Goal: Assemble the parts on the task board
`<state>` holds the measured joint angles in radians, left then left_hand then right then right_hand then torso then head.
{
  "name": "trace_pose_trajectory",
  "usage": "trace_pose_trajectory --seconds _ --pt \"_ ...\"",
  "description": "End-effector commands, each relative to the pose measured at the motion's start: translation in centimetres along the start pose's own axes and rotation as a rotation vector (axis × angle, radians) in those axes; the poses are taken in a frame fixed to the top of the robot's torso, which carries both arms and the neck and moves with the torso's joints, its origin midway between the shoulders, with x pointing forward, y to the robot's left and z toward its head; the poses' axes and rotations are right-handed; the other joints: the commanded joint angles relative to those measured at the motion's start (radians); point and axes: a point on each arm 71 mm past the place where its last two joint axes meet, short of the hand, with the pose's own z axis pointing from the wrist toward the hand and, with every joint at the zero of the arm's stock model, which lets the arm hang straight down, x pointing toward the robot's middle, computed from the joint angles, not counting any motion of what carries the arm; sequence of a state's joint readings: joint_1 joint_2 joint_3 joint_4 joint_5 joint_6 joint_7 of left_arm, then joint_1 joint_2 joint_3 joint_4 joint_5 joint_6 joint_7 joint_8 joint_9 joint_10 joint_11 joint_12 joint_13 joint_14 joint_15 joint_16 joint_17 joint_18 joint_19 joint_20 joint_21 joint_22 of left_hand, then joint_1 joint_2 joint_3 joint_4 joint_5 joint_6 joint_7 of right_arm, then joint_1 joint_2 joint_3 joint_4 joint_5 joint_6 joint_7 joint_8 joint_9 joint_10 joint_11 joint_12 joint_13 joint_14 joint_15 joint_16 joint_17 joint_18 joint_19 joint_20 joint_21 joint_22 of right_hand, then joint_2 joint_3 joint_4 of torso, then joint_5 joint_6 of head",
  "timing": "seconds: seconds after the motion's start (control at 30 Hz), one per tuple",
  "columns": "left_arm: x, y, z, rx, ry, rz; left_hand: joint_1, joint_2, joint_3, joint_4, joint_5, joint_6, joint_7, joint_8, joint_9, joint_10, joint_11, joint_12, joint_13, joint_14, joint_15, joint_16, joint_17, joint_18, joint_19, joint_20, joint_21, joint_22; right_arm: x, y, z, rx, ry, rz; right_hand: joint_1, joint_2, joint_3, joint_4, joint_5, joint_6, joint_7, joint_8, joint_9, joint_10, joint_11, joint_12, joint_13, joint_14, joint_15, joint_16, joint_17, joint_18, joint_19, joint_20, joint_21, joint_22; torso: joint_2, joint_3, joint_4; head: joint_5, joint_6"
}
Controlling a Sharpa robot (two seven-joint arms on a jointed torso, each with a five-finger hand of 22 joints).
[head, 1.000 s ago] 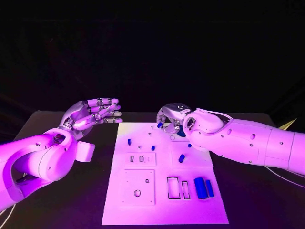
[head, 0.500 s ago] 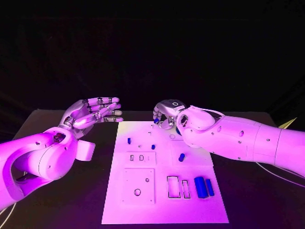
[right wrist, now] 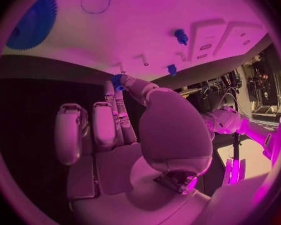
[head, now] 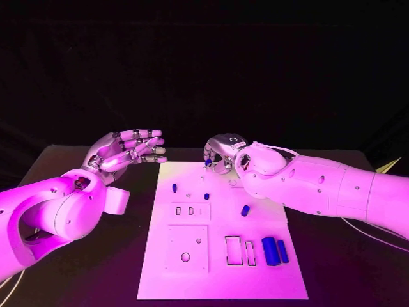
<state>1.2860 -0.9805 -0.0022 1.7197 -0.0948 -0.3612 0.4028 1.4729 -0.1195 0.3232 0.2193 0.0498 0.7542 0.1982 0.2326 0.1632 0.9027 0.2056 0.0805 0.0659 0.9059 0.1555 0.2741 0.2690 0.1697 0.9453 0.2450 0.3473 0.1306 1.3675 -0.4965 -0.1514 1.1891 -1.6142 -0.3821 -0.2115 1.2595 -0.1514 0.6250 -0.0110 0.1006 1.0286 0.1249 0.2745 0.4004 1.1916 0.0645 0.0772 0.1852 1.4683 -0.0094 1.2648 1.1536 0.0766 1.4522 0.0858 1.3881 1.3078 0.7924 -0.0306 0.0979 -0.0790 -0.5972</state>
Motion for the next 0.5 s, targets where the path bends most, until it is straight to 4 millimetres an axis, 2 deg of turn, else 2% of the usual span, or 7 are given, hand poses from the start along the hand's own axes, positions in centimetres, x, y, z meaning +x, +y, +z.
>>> trace_pose_trajectory --seconds 0.03,0.27,0.5 --pt "0.20 -0.16 0.09 0.010 0.014 -0.009 0.002 0.002 0.003 -0.002 0.004 -0.004 0.068 -0.005 0.000 0.001 0.006 -0.006 0.000 -0.007 0.002 0.002 0.001 0.010 0.005 -0.002 0.004 0.001 0.13 0.31 0.03 -0.007 0.015 -0.007 -0.010 -0.003 0.006 0.000 0.002 -0.002 0.000 0.001 0.032 0.001 0.005 -0.003 0.001 0.028 -0.004 0.005 0.001 -0.020 0.006 0.003 0.003 0.007 0.001 0.0006 0.0002 0.001 0.001" --pt "0.19 -0.20 0.12 0.011 0.013 -0.008 0.002 0.002 0.003 -0.002 0.004 -0.004 0.068 -0.005 0.000 0.001 0.006 -0.006 0.000 -0.007 0.002 0.002 0.001 0.010 0.005 -0.002 0.004 0.001 0.35 0.42 0.12 -0.009 0.036 -0.009 -0.012 -0.004 0.006 0.001 0.001 -0.005 0.001 0.001 0.034 0.000 0.006 -0.005 0.001 0.028 -0.003 0.006 0.002 -0.020 0.006 0.004 0.003 0.007 0.003 0.0006 -0.0008 0.000 0.001" --pt "0.21 -0.23 0.16 0.011 0.015 -0.008 0.002 0.002 0.003 -0.002 0.004 -0.004 0.068 -0.005 0.000 0.001 0.006 -0.006 0.000 -0.007 0.002 0.002 0.001 0.010 0.005 -0.002 0.004 0.001 0.83 0.50 0.18 -0.009 0.058 -0.010 -0.013 -0.005 0.006 0.001 0.001 -0.006 0.001 0.001 0.034 -0.001 0.007 -0.005 0.001 0.028 -0.002 0.007 0.002 -0.020 0.006 0.004 0.004 0.009 0.003 0.0006 0.0017 0.001 -0.003"
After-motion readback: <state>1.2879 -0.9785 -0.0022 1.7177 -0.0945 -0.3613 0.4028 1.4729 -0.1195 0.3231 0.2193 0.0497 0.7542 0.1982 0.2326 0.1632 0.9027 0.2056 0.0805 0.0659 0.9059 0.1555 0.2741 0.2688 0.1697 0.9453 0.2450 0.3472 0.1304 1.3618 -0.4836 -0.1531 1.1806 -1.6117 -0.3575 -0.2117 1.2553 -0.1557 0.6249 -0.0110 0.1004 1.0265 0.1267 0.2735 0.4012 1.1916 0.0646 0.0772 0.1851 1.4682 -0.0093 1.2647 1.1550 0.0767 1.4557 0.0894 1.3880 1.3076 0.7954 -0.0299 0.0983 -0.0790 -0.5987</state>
